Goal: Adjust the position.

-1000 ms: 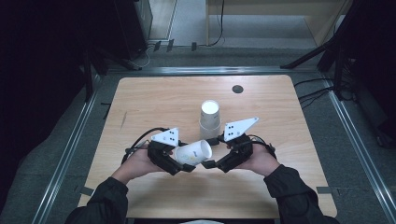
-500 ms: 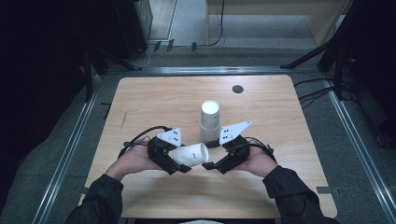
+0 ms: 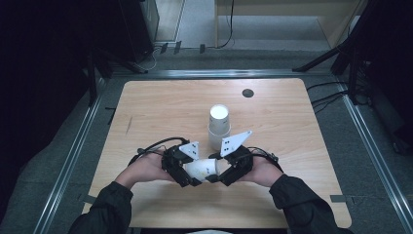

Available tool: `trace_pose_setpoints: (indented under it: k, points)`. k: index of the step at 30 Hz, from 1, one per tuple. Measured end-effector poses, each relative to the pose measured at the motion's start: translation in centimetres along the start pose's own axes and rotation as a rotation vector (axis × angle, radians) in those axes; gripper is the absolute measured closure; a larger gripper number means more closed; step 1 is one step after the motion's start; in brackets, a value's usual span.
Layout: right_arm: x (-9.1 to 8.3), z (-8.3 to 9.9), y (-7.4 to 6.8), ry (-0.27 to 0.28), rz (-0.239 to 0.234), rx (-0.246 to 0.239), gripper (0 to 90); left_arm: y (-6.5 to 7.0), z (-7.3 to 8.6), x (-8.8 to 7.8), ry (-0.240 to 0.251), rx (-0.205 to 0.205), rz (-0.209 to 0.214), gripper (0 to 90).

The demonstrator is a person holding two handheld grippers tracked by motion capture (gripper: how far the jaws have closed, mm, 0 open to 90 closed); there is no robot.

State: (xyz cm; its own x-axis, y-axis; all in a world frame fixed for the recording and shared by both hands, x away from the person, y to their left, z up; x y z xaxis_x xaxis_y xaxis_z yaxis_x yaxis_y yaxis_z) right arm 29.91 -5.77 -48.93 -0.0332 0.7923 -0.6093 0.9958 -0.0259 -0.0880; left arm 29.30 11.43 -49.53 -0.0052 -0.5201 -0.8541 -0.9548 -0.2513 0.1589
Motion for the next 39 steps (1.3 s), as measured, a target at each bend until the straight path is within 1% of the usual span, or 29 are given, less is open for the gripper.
trace_pose_setpoints:
  k: [1, 2, 3, 4, 6, 9, 10, 12, 14, 15, 16, 17, 18, 19, 20, 21, 23, 26, 27, 29, 30, 31, 32, 35, 37, 39]
  points:
    - [0.1, 0.0, 0.0, -0.004, 0.001, -0.01, 28.7, 0.0, 0.0, 0.1, -0.007, 0.004, -0.001, 26.0]
    - [0.3, 0.0, 0.0, -0.012, -0.005, -0.009, 29.5, 0.0, 0.0, 0.2, -0.01, 0.009, -0.001, 26.0]
    - [0.4, 0.0, 0.0, -0.016, -0.005, -0.014, 30.0, 0.1, -0.1, 0.3, -0.015, 0.007, -0.002, 25.9]
    - [0.6, 0.1, 0.0, -0.018, -0.006, -0.02, 30.4, 0.1, -0.1, 0.4, -0.014, 0.009, 0.0, 25.8]
    - [0.7, 0.1, -0.2, -0.034, -0.018, -0.018, 33.5, 0.2, -0.1, 0.4, -0.015, 0.012, -0.002, 25.6]
    - [0.7, 0.1, -0.2, -0.045, -0.016, -0.032, 35.1, 0.2, 0.0, 0.4, -0.009, 0.017, -0.002, 25.5]
    - [0.6, 0.1, -0.2, -0.047, -0.022, -0.03, 35.1, 0.2, 0.0, 0.4, 0.0, 0.015, 0.003, 25.1]
    - [0.4, 0.0, -0.2, -0.042, -0.016, -0.036, 35.0, 0.2, -0.1, 0.2, 0.019, 0.013, -0.006, 23.5]
    - [0.2, -0.1, -0.1, -0.029, -0.01, -0.043, 34.8, 0.1, -0.1, 0.0, 0.039, 0.001, -0.001, 21.8]
    - [0.1, -0.2, -0.1, -0.028, -0.013, -0.035, 34.8, -0.1, -0.1, -0.2, 0.05, -0.005, -0.006, 20.3]
    - [-0.1, -0.2, 0.0, -0.023, -0.005, -0.039, 34.8, -0.1, -0.1, -0.3, 0.057, -0.008, -0.011, 18.2]
    - [-0.2, -0.2, 0.0, -0.019, -0.007, -0.035, 34.7, -0.2, -0.1, -0.5, 0.067, -0.013, -0.014, 17.0]
    - [-0.4, -0.1, 0.1, -0.014, 0.001, -0.037, 34.7, -0.3, -0.1, -0.6, 0.081, -0.023, -0.014, 15.8]
    - [-0.5, -0.1, 0.1, -0.01, 0.0, -0.028, 34.7, -0.4, -0.1, -0.8, 0.094, -0.033, -0.013, 14.5]
    - [-0.7, -0.1, 0.2, -0.003, 0.006, -0.033, 34.7, -0.4, 0.0, -1.0, 0.106, -0.035, -0.014, 14.2]
    - [-1.0, -0.1, 0.2, 0.004, 0.003, -0.027, 34.7, -0.5, 0.0, -1.2, 0.12, -0.041, -0.011, 14.1]
    - [-1.5, -0.1, 0.3, 0.02, 0.005, -0.018, 34.6, -0.5, 0.1, -1.5, 0.146, -0.054, 0.004, 14.0]
    - [-2.3, -0.2, 0.3, 0.054, 0.009, -0.013, 34.6, -0.6, 0.3, -2.1, 0.182, -0.071, 0.009, 13.3]
    - [-2.4, -0.2, 0.4, 0.06, 0.007, -0.011, 34.6, -0.6, 0.3, -2.3, 0.197, -0.076, 0.003, 13.2]
    - [-2.9, -0.3, 0.4, 0.08, 0.011, -0.009, 34.6, -0.6, 0.3, -2.7, 0.231, -0.08, 0.009, 13.2]
    - [-3.1, -0.3, 0.4, 0.085, 0.012, -0.006, 34.5, -0.6, 0.3, -3.0, 0.257, -0.09, 0.013, 13.2]
    - [-3.3, -0.3, 0.4, 0.1, 0.013, -0.003, 34.5, -0.5, 0.3, -3.1, 0.27, -0.094, 0.019, 13.2]
    - [-3.4, -0.3, 0.5, 0.106, 0.011, 0.0, 34.5, -0.5, 0.2, -3.4, 0.293, -0.098, 0.025, 13.2]
    - [-3.6, -0.4, 0.5, 0.124, 0.004, 0.004, 34.5, -0.4, 0.1, -3.9, 0.363, -0.12, 0.064, 13.2]
    - [-3.6, -0.5, 0.4, 0.13, -0.003, 0.006, 34.5, -0.2, 0.0, -3.9, 0.384, -0.13, 0.081, 13.2]
    - [-3.6, -0.6, 0.3, 0.14, -0.014, 0.005, 34.5, 0.0, 0.0, -3.8, 0.392, -0.121, 0.078, 13.2]
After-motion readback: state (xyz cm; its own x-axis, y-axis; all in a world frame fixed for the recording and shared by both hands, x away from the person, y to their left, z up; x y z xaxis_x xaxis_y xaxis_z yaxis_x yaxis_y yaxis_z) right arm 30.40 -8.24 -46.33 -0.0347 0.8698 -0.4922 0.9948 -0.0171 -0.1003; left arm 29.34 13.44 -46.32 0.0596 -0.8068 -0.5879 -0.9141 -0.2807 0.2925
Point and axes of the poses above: each handheld gripper's, and its own axes: x roughly forward along the jaws, z roughly out of its underside, y roughly to its right, the point moved 3 cm from there along x, roughly forward along the jaws, and after that the axes turned 5 degrees about -x, right-handed, at the moved point
